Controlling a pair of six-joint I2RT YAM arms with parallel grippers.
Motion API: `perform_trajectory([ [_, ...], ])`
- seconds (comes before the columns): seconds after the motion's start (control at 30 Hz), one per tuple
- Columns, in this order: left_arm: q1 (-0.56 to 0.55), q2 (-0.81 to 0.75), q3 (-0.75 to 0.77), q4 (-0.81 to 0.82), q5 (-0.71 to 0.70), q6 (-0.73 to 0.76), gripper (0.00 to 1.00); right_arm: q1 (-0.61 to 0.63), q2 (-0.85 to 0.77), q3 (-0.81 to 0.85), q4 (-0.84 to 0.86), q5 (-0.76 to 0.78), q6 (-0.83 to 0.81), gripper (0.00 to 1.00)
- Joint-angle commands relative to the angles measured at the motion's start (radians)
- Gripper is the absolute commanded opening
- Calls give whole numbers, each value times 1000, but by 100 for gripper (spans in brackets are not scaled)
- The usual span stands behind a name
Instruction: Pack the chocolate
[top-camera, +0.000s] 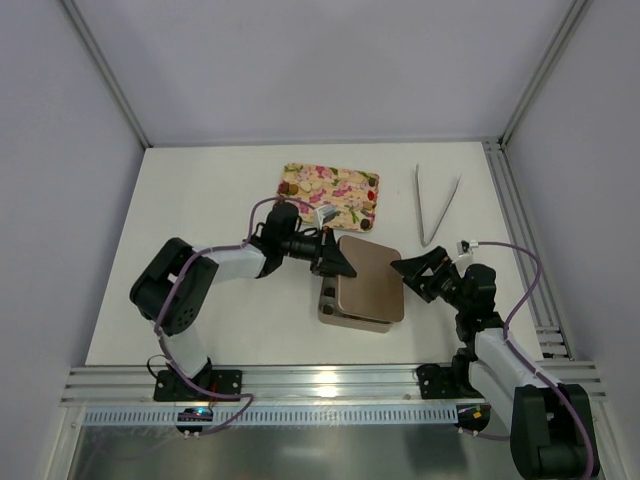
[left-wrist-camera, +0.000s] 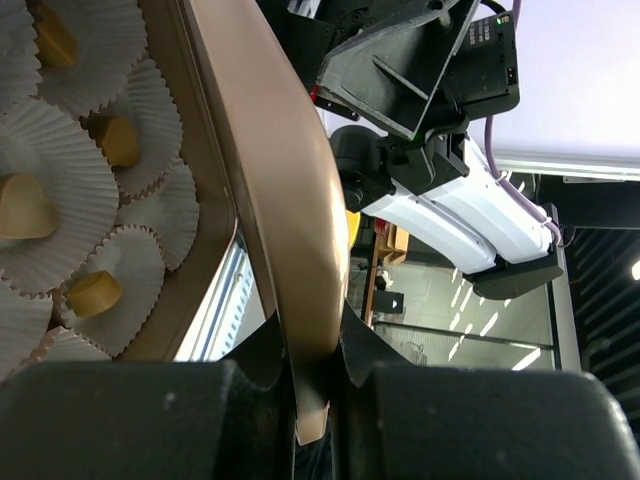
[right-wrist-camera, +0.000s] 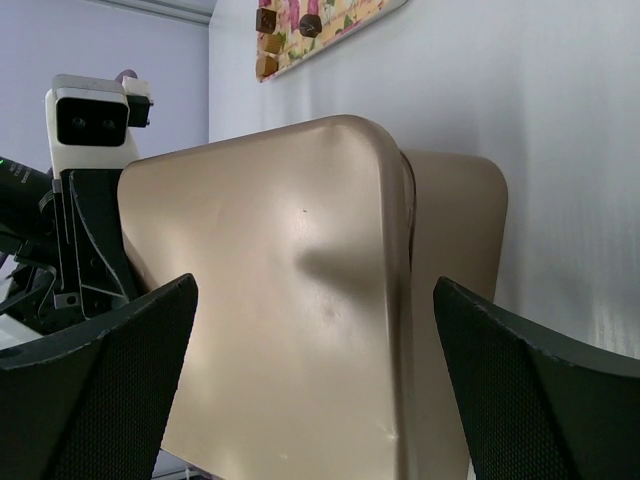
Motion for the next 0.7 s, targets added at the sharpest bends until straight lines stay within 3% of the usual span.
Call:
perform_trajectory([
  [0.0,18,4,-12,52,26,8,10,3,-18,-7,56,-9,0,100],
  [0.37,46,24,-21,44,26,17,18,6,-15,-19,41,-5,-15,100],
  [0.67,67,52,-21,24,19,23,19,15,23,-28,22,40,-75,100],
])
